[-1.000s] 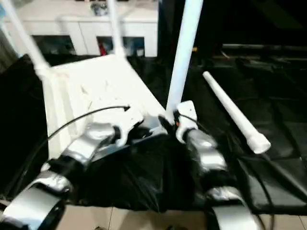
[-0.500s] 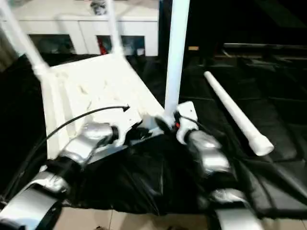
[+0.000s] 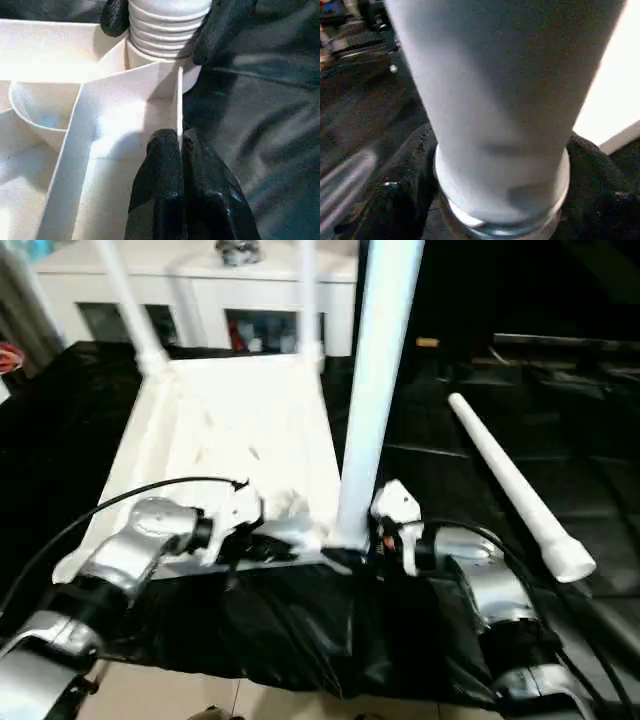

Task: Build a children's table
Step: Rotate leg to tighten

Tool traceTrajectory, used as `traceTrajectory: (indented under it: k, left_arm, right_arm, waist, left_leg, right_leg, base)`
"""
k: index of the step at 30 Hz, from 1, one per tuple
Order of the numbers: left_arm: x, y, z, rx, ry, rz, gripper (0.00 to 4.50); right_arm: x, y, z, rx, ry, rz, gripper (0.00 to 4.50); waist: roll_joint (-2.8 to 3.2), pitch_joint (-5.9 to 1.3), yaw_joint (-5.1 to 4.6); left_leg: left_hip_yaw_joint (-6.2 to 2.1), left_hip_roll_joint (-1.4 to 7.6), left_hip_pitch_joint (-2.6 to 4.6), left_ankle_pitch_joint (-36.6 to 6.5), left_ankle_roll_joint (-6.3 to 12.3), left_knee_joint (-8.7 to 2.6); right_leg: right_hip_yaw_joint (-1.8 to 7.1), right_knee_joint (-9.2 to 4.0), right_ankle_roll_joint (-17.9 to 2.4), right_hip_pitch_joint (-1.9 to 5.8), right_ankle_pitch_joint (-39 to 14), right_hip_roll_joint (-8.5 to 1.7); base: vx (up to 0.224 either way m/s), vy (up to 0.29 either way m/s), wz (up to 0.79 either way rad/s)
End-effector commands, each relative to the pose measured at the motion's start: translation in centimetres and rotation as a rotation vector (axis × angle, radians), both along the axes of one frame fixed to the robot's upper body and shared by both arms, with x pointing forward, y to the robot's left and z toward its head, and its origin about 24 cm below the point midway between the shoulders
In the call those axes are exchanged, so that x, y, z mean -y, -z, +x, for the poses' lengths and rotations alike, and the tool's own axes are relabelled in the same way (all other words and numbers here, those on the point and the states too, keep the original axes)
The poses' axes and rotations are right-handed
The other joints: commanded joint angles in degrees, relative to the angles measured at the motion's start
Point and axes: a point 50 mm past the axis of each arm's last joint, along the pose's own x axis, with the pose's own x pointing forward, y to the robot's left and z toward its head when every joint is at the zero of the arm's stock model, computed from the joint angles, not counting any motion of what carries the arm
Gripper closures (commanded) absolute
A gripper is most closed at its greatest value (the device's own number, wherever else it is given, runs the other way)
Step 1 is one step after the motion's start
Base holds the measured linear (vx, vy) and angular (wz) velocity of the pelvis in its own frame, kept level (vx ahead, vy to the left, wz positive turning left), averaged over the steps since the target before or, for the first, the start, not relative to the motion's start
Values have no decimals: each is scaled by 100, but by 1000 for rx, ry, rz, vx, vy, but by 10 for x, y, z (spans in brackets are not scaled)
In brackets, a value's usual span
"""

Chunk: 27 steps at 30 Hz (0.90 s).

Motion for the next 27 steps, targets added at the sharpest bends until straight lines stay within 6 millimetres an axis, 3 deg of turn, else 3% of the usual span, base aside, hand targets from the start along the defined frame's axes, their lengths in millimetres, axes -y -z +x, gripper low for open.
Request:
traceTrajectory:
  k: [1,10,16,20,22,25,26,27]
  left_arm:
    - [9,-8,-1,22,49,-36,450]
    - [16,-7,2,39,5,-46,450]
    - [38,-11,25,117,-251,-47,450]
    - [50,-14,32,135,-348,-61,450]
    - [60,-17,37,152,-419,-77,450]
    - [66,-18,37,161,-420,-89,450]
    - [66,-18,37,162,-414,-91,450]
    - [67,-18,35,163,-395,-96,450]
  right_arm:
    - [-10,4,-8,-45,-74,11,147]
    - [-15,9,-7,-46,-11,35,173]
    - [-19,18,31,8,475,32,174]
    - [-27,23,40,-13,618,38,174]
    - [-39,26,46,-24,719,51,174]
    - [-52,24,48,-1,705,68,174]
    - [-54,24,48,-2,695,78,140]
    - [-55,24,47,-10,683,98,140]
  waist:
    - [-96,-395,2]
    - [-109,-400,1]
    - [-127,-356,-172]
    - [-134,-355,-257]
    - [-136,-374,-277]
    - [-125,-386,-281]
    - [-136,-392,-275]
    - [-130,-395,-268]
  left_leg:
    - [-53,177,70,-1170,483,-394]
    - [-49,168,60,-1148,428,-391]
    - [-86,96,78,-1462,135,-409]
    - [-79,66,67,-1472,265,-386]
    - [-81,71,60,-1399,259,-381]
    - [-81,84,52,-1378,327,-384]
    - [-76,87,41,-1327,369,-383]
    - [-76,94,45,-1304,390,-386]
  right_leg:
    - [264,-379,-1086,276,-1982,-321]
    - [278,-369,-1098,291,-1895,-324]
    - [222,-501,-779,271,-2851,-329]
    - [204,-558,-681,256,-3000,-314]
    - [204,-532,-742,265,-2841,-311]
    - [212,-508,-842,271,-2592,-318]
    - [223,-483,-897,282,-2418,-315]
    - [227,-469,-938,283,-2325,-317]
  base:
    - [0,0,0]
    - [0,0,0]
    - [0,0,0]
    - [0,0,0]
    - [0,0,0]
    - [0,0,0]
    - [0,0,0]
    - [0,0,0]
